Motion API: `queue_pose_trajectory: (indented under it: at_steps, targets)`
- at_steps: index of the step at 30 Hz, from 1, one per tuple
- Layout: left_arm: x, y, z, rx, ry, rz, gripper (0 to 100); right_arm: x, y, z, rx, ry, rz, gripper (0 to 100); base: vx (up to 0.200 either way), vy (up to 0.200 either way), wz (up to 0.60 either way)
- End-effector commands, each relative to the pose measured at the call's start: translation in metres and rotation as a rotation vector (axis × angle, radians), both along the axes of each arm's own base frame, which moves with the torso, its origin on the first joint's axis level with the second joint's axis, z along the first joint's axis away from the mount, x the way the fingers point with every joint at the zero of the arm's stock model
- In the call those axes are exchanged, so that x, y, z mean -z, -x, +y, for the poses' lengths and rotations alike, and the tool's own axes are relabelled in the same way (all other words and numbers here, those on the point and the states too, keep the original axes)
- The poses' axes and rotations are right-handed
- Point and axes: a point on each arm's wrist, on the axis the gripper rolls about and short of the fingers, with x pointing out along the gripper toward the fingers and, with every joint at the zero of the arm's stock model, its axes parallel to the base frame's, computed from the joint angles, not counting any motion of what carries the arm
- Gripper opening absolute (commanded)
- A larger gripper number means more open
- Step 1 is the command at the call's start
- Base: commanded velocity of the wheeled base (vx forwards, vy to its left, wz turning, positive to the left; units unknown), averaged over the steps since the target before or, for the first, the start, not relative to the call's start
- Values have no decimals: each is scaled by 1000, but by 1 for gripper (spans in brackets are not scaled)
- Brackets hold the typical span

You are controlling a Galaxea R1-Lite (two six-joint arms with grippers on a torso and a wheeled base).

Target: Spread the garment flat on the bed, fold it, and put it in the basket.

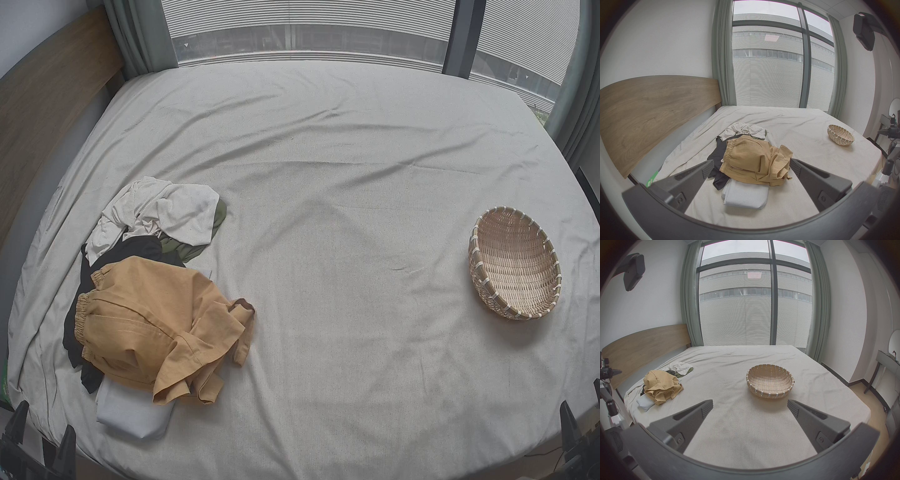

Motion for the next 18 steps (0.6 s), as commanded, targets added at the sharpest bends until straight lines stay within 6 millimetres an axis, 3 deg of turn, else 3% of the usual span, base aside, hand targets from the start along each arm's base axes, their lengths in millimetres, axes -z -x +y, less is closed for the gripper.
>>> queue_pose_trajectory:
  at_steps: [1,9,12,13,18]
  targets:
    - [5,0,0,0,-2,1,100,5,-1,0,-2,-1,11,100,0,0,0]
    - [3,0,0,11,-17,-15,100,5,-1,0,-2,-1,11,100,0,0,0]
    - [-21,8,-1,29,1,-99,100,5,-1,0,-2,-1,11,100,0,0,0]
    - [-47,14,-1,47,5,-137,100,5,-1,0,-2,-1,11,100,0,0,0]
    - [-49,6,1,108,12,-46,100,5,-1,0,-2,-1,11,100,0,0,0]
